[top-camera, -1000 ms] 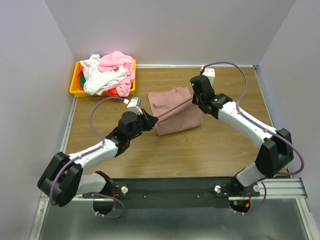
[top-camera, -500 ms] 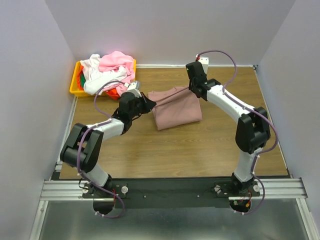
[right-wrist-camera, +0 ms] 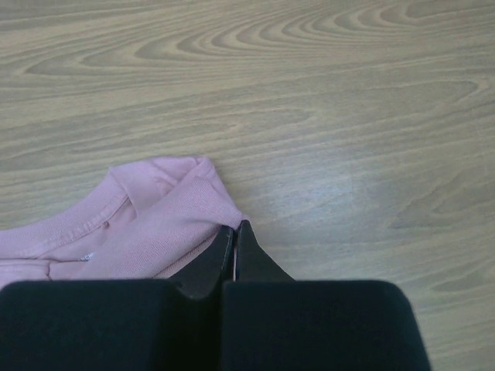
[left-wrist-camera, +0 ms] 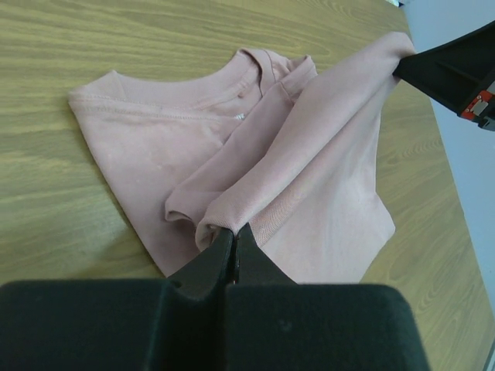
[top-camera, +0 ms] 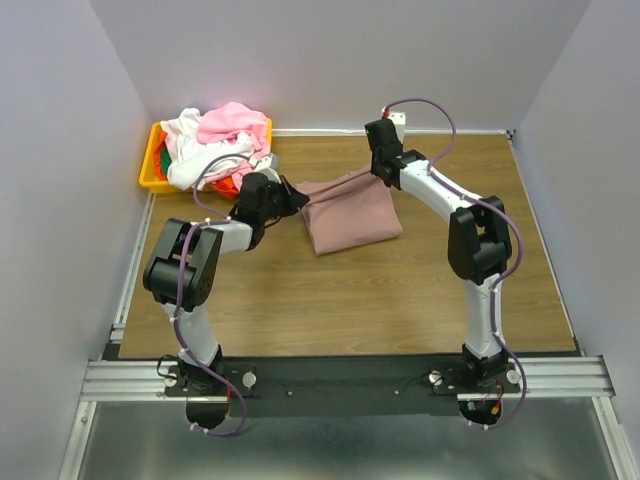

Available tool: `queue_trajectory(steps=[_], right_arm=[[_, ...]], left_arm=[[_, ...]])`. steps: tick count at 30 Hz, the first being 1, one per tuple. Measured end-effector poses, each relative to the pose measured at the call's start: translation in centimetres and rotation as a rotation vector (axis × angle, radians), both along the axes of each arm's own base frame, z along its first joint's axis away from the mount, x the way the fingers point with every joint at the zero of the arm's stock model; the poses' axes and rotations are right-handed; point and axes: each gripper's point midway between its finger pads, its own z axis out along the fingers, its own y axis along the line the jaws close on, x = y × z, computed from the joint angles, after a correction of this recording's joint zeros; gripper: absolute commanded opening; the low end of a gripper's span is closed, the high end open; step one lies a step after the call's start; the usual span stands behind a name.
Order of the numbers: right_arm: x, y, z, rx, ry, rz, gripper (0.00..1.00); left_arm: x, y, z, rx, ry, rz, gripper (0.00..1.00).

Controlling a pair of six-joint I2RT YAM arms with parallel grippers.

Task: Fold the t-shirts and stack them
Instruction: Fold the tshirt

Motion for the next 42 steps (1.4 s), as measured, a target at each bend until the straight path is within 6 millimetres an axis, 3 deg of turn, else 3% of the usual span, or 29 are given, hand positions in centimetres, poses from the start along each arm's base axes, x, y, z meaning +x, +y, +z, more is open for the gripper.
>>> queue_trajectory(steps=[2, 3, 4, 6, 10, 13, 17, 19, 27, 34, 38, 42], right_arm=[[0.5, 0.2, -0.1, 0.004, -0.004, 0.002, 0.09], [0.7, 0.2, -0.1, 0.005, -0.006, 0.003, 0.76], [1.6, 0.4, 0.3, 0.011, -0.022, 0.007, 0.88], [1.9, 0.5, 0.6, 0.017, -0.027, 0.016, 0.98], [2.8, 0.2, 1.8, 0.044, -0.046, 0.053, 1.00], [3.1, -0.3, 2.4, 0.076, -0.047, 0.082, 1.00], [2.0, -0.6, 2.3, 0.133, -0.023, 0.151, 1.00], [1.3, -0.8, 1.9, 0.158, -0.010, 0.177, 1.00], [-2.4, -0.7, -2.2, 0.302, 0.102, 0.329, 1.00], [-5.1, -2.0, -5.6, 0.440, 0.187, 0.407, 1.00], [-5.2, -2.5, -5.4, 0.498, 0.180, 0.442, 1.00], [-5.4, -1.7, -4.9, 0.548, 0.165, 0.504, 1.00]], left_arm=[[0.5, 0.1, 0.0, -0.001, -0.003, 0.005, 0.02], [0.9, 0.2, 0.0, -0.002, -0.005, 0.008, 0.81], [1.9, 0.3, 0.2, -0.004, -0.013, 0.017, 0.82], [2.4, 0.6, 0.5, 0.001, -0.020, 0.028, 0.88], [3.6, 1.6, 2.0, 0.017, -0.056, 0.075, 0.89], [3.4, 2.5, 3.3, 0.042, -0.082, 0.105, 0.89], [2.3, 3.3, 5.5, 0.066, -0.136, 0.125, 0.86], [1.8, 3.4, 5.5, 0.078, -0.145, 0.121, 0.84], [0.0, 2.8, 0.2, 0.142, -0.049, 0.077, 0.77], [-0.7, 1.7, -3.4, 0.171, 0.019, 0.035, 0.70], [-1.0, 1.4, -5.2, 0.182, 0.055, 0.018, 0.69], [-0.7, 1.2, -6.2, 0.189, 0.075, 0.012, 0.65]])
